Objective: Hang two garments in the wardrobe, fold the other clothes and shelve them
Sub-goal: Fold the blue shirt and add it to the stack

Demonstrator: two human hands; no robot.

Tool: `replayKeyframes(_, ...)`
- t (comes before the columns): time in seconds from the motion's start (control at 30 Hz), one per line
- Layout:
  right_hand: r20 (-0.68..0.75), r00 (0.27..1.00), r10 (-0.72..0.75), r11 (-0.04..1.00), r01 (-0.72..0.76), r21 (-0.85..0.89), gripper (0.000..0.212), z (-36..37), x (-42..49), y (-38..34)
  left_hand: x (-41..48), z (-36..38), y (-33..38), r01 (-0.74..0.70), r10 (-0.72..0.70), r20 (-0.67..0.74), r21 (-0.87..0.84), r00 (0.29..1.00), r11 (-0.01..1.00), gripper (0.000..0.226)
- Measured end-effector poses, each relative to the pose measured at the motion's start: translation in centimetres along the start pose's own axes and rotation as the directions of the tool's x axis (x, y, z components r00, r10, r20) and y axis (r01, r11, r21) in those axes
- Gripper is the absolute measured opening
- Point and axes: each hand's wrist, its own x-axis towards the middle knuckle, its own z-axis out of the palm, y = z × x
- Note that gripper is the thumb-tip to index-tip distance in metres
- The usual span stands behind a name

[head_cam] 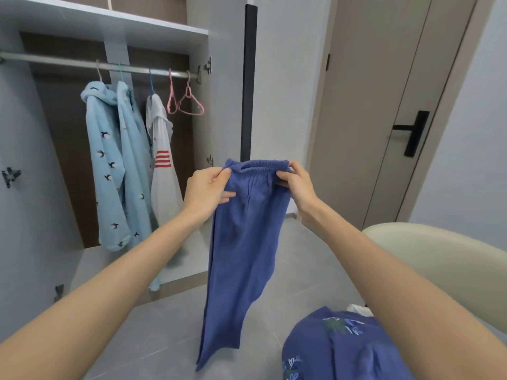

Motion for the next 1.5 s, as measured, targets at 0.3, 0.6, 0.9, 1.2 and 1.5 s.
replayKeyframes(0.3, -0.193, 0.978, -0.08, 0.996, 0.088, 0.033, 0.019, -13.6, -6.3, -7.5, -6.7, 8.7, 11.4, -0.169, 0.2, 0.204, -0.16, 0.958, 0.973, 0.038)
replayKeyframes(0.6, -0.433, 0.9, -0.057, 0.998, 0.05, -0.028, 0.014, -29.2, -19.9, -10.6, -18.3, 19.1, 20.7, -0.217, 0.314, 0.43, -0.259, 0.846, 0.941, 0.033)
replayKeyframes(0.9, -0.598, 0.787, 0.15, 0.983, -0.184, 0.004, 0.017, -39.0, -31.3, -5.7, -29.5, 28.0, 20.9, -0.14, 0.256, 0.654, -0.226, 0.712, 0.964, 0.026)
replayKeyframes(1.2, -0.674, 0.654, 0.344, 0.899, -0.437, 0.035, 0.038, -42.9, -40.1, -0.1, -38.1, 32.5, 17.8, -0.007, 0.146, 0.8, -0.175, 0.582, 0.984, 0.022)
replayKeyframes(1.5, -0.754, 0.533, 0.384, 0.828, -0.561, 0.025, 0.019, -44.7, -45.7, 3.9, -44.4, 35.7, 13.9, 0.194, -0.051, 0.89, -0.043, 0.453, 0.98, 0.022)
